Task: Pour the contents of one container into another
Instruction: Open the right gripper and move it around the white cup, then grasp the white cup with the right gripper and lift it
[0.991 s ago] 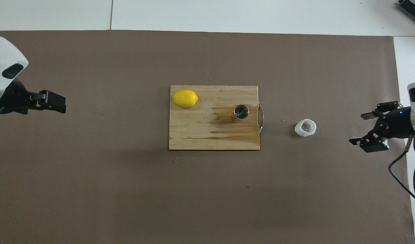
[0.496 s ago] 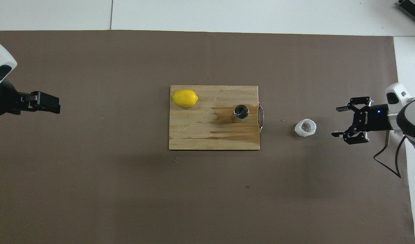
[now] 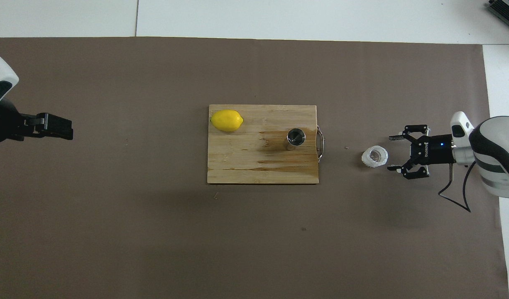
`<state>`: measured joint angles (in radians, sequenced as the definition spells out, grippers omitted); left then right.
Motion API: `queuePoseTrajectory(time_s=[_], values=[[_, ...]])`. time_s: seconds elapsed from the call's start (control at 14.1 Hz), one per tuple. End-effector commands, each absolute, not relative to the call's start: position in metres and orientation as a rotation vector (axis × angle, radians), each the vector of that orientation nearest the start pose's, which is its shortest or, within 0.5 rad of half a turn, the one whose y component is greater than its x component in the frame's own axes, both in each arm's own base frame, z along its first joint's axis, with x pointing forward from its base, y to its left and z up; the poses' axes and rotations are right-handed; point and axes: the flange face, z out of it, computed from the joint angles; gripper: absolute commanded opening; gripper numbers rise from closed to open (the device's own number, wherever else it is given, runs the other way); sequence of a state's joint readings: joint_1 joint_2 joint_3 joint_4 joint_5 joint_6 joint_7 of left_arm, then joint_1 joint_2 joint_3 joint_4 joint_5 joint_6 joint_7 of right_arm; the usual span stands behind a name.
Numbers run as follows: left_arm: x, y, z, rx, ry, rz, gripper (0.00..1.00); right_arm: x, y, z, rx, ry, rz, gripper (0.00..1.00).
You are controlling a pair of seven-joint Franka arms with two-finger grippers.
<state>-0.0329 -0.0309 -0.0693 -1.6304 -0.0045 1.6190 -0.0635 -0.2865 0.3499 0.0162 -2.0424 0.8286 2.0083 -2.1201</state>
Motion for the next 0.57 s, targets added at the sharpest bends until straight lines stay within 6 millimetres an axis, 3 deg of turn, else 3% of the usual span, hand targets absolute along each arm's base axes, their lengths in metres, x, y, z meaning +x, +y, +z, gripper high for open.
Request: queuePoseTrajectory(time_s=[0.0, 0.07, 0.5], values=[[0.537, -0.051, 0.619, -3.134, 0.051, -0.025, 1.0, 0.557, -0.108, 0.254, -1.905, -1.544, -0.692, 1.0], [0.538, -0.051, 0.618, -3.134, 0.051, -0.022, 1.0, 0.555, -0.102, 0.24, -1.863, -1.536, -0.713, 1.0], [0.538, -0.051, 0.618, -3.134, 0.048, -0.022, 1.0, 0.554, -0.081, 0.237, -1.793, -1.546, -0.763, 1.0]])
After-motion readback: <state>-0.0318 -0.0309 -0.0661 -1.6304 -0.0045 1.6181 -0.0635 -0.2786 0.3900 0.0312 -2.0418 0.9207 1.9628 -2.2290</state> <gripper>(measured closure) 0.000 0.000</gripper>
